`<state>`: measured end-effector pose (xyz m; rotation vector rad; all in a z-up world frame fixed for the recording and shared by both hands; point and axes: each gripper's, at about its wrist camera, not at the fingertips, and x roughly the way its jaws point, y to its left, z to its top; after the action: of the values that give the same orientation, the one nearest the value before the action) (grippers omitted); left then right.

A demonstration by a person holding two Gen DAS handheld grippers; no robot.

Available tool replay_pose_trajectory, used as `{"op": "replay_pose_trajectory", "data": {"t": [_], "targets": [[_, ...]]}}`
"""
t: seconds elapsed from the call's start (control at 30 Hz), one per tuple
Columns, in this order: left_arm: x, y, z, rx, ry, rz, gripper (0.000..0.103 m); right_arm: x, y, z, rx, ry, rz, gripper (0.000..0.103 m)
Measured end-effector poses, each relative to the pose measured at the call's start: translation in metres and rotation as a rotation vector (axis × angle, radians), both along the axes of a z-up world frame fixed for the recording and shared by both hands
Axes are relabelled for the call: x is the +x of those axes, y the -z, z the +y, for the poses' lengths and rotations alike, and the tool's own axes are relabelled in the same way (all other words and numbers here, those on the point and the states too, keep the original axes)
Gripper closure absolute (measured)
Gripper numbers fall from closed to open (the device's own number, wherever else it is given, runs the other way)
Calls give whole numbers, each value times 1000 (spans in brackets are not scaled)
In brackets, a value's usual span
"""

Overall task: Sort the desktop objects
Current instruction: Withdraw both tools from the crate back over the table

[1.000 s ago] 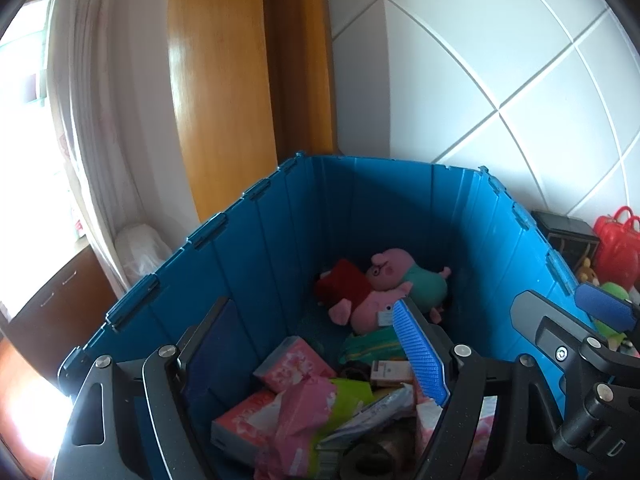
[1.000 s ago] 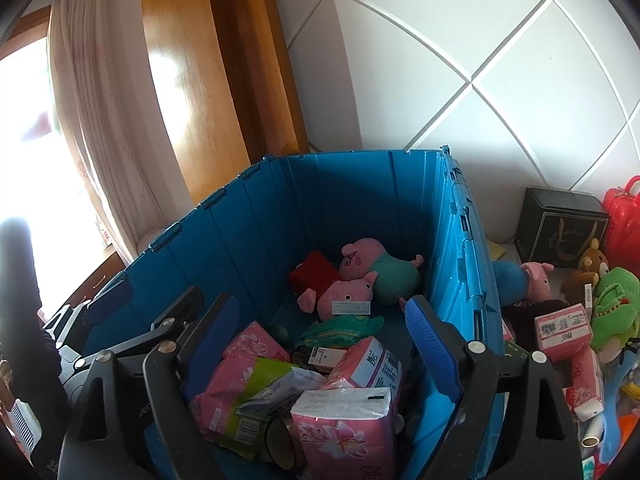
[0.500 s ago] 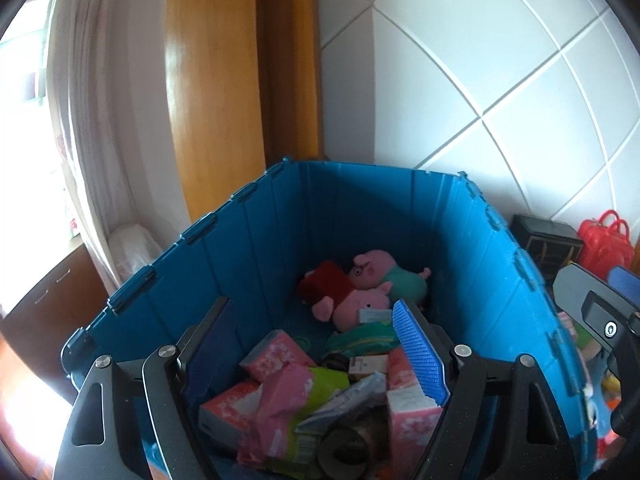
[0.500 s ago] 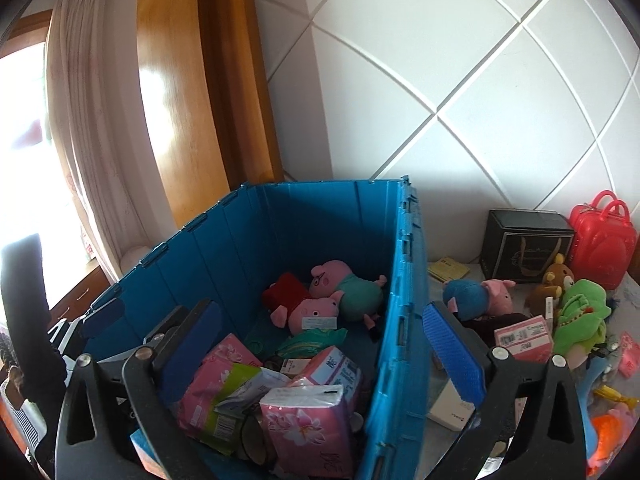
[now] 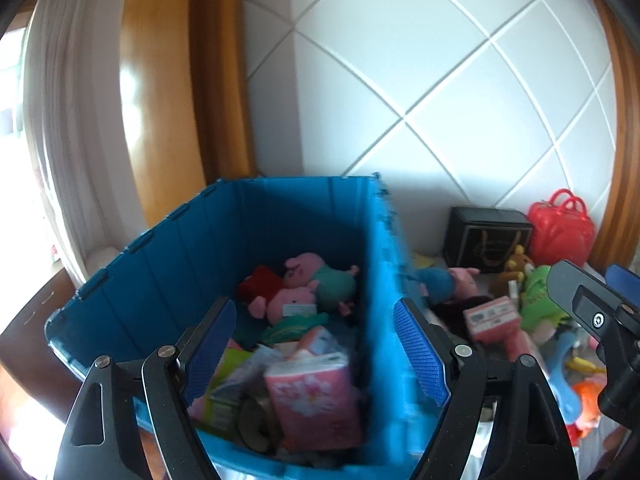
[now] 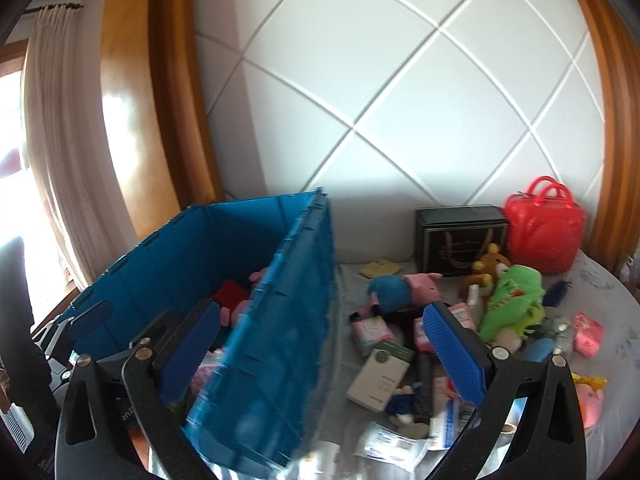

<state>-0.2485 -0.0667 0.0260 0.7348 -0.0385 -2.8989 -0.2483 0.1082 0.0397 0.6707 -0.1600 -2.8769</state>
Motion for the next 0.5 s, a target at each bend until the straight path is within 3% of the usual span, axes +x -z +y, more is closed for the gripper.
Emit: {"op": "replay_pose_trajectory", "data": {"t": [0.3, 0.5], "targets": [[22, 24, 142, 12, 101, -42, 21, 45, 17, 153, -1, 120, -37, 0], [31, 55, 223, 18, 166, -128, 21, 63, 44, 236, 13, 174, -115, 0]]}}
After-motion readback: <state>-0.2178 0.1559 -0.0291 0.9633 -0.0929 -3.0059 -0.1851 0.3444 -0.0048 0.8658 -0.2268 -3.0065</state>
